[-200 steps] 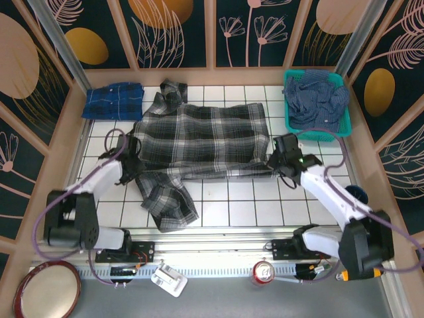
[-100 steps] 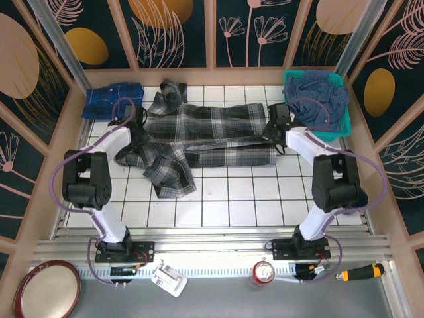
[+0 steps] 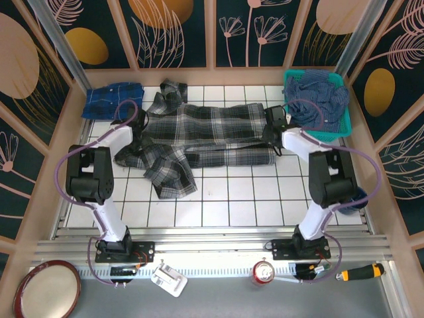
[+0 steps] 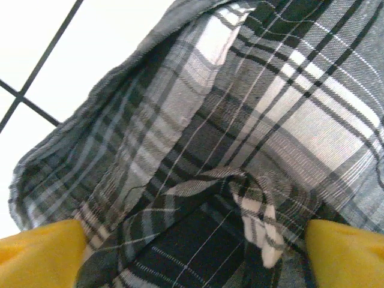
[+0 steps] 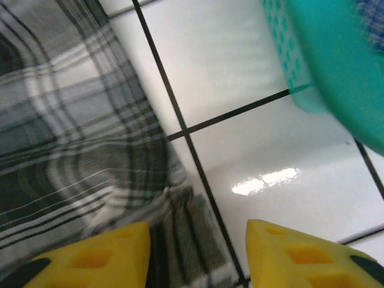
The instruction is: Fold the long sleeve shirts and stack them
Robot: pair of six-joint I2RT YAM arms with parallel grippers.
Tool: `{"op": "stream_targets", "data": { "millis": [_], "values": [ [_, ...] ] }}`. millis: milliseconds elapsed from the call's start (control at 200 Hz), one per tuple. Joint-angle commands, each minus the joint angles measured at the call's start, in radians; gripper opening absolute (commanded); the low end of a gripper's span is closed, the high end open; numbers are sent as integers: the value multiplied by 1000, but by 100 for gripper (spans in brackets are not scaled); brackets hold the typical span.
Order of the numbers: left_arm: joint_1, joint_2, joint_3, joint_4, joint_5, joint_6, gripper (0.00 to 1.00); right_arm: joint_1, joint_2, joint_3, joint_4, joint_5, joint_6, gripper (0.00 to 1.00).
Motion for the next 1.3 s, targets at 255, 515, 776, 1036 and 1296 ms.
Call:
{"op": "stream_targets", "data": {
  "millis": [255, 515, 776, 1036, 1296],
  "values": [
    [5, -60, 3, 67, -6, 18, 97, 280, 15, -119, 199, -128, 51, 55],
    [5, 68, -6, 109, 25, 17, 89, 179, 127, -143, 192, -56, 29, 53],
    [5, -22, -194, 167, 83, -11, 88, 37, 13, -284, 256, -247, -102, 55],
    [5, -264, -208, 56, 49, -23, 97, 266, -305, -296, 101, -48, -103, 76],
    [5, -376, -262, 58, 67, -53, 98, 795, -174, -177, 290, -74, -92, 88]
  ]
}}
